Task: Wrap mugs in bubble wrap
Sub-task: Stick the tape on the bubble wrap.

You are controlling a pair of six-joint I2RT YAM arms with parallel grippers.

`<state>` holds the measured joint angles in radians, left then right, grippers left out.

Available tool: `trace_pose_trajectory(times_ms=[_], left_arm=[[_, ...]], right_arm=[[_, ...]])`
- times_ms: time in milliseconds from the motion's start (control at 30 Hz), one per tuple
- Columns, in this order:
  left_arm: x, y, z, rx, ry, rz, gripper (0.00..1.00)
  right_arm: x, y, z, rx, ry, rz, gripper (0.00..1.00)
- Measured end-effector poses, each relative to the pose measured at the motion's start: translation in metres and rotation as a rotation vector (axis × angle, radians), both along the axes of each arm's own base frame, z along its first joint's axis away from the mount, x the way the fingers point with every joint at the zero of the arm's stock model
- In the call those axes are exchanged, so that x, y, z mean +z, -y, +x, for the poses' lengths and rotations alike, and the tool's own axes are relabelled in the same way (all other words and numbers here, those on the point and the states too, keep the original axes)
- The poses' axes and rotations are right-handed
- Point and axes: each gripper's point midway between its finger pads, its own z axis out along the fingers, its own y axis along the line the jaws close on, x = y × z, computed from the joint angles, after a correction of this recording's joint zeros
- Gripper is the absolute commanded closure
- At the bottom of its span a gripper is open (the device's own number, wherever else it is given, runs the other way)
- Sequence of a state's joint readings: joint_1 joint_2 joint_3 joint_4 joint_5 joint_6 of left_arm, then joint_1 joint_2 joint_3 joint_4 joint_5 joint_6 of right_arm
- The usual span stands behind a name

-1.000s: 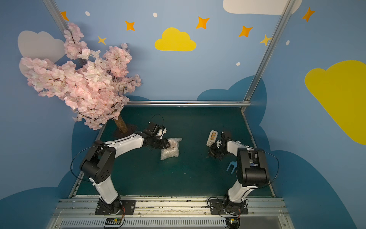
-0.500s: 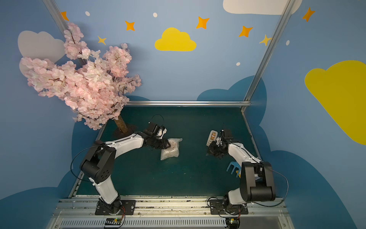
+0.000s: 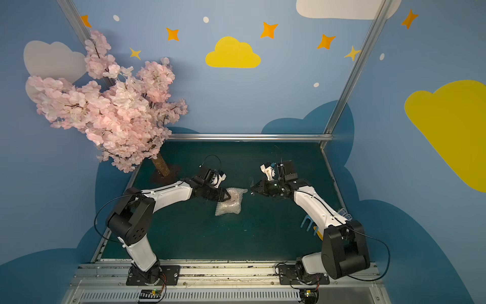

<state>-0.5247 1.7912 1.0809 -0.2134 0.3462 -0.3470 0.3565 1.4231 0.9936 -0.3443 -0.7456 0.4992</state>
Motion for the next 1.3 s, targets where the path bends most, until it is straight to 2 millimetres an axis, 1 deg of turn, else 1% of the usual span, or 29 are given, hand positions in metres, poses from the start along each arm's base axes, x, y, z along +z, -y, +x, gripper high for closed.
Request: trace_pose_trajectory(times_ms=[100, 267, 367, 467, 567, 700, 933, 1300], left_arm=[[0.000, 0.000, 0.000, -0.001, 0.004, -0.004, 0.51], [0.000, 0.000, 0.000, -0.001, 0.007, -0.006, 0.50], [0.000, 0.000, 0.000, -0.001, 0.007, -0.006, 0.51], [0.000, 0.000, 0.000, -0.001, 0.007, -0.006, 0.51], [0.000, 0.000, 0.000, 0.000, 0.007, -0.005, 0.51], [0.000, 0.000, 0.000, 0.000, 0.007, -0.005, 0.51], [0.000, 0.000, 0.000, 0.000, 0.007, -0.005, 0.51], [0.000, 0.000, 0.000, 0.000, 0.008, -0.004, 0.51]], right_arm=[[-0.005, -0.019, 0.001, 0.044, -0.005, -0.009, 1.00], [-0.028, -0.053, 0.003, 0.079, -0.052, -0.040, 1.00], [-0.042, -0.069, 0.002, 0.084, -0.088, -0.063, 1.00], [-0.051, -0.080, 0.000, 0.081, -0.110, -0.078, 1.00], [-0.056, -0.087, -0.002, 0.077, -0.126, -0.086, 1.00], [-0.058, -0.091, -0.004, 0.064, -0.143, -0.092, 1.00], [-0.061, -0.090, -0.003, 0.019, -0.178, -0.104, 1.00], [-0.071, -0.092, -0.014, 0.004, -0.225, -0.129, 1.00]])
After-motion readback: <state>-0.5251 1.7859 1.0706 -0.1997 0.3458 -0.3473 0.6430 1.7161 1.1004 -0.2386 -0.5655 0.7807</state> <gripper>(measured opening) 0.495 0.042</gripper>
